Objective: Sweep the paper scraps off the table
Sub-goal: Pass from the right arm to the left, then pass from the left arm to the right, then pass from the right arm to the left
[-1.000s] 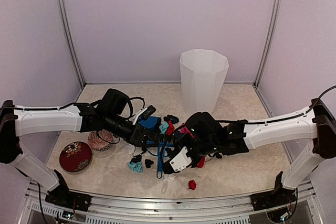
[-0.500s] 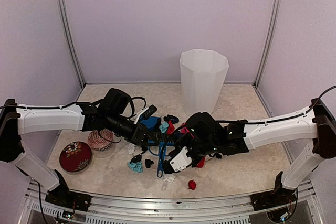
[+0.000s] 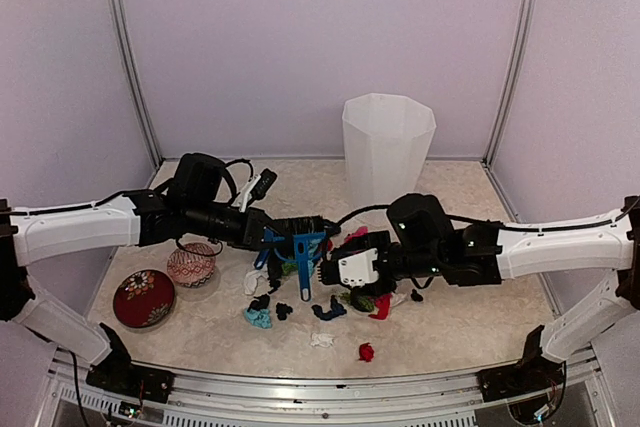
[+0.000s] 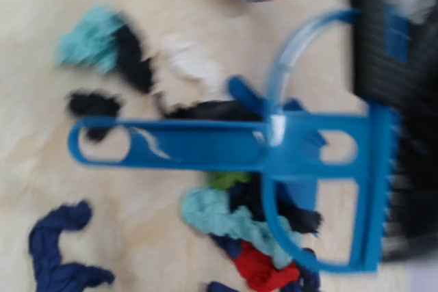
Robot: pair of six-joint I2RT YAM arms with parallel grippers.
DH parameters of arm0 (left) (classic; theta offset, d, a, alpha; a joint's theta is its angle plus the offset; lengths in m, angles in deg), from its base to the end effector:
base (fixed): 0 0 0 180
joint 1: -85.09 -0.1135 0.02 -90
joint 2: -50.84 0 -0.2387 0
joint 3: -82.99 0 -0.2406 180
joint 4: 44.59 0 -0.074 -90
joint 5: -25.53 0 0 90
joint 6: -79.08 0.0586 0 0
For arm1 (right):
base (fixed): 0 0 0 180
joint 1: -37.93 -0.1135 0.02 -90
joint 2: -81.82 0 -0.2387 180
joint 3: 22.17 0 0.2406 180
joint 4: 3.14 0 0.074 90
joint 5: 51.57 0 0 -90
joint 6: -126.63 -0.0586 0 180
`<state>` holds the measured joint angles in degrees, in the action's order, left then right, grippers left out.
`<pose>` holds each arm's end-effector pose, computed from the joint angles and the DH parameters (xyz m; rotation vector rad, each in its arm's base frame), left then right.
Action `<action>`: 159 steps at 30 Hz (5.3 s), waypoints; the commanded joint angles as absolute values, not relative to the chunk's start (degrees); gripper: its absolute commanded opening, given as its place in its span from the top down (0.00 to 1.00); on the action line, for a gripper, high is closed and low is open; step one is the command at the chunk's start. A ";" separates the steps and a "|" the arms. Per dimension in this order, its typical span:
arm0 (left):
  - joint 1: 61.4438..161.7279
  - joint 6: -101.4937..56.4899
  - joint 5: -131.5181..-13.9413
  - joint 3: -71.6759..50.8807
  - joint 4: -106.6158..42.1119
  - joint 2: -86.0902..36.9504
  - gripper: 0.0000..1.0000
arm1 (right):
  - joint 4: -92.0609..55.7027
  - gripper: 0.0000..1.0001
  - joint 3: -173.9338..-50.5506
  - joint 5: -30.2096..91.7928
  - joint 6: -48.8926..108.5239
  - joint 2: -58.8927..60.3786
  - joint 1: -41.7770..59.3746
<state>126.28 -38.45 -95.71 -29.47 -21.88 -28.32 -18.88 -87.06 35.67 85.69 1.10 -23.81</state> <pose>0.2157 -0.2292 0.2295 0.6199 2.2771 -1.2346 0.1518 0.2884 0.2141 -1.7665 1.1838 0.1822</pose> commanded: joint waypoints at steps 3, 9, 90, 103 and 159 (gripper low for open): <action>126.39 -44.17 -87.65 -33.66 -30.96 -22.31 1.00 | -7.65 0.49 -81.80 37.92 60.15 9.63 -19.57; 127.81 -48.56 -82.32 -37.53 -37.20 -17.68 1.00 | -5.06 0.46 -79.11 47.38 40.51 12.37 -16.18; 135.42 -46.63 -70.99 -56.55 -59.26 4.14 0.03 | 29.36 1.00 -77.87 8.59 -3.45 0.34 -19.23; 125.88 -41.07 -93.51 -49.82 -40.54 2.44 0.01 | -2.72 1.00 -82.30 -3.23 12.90 7.80 -16.69; 133.60 -36.91 -103.57 -48.16 -41.20 -6.38 1.00 | -13.22 0.47 -93.24 -10.73 12.95 0.53 -14.28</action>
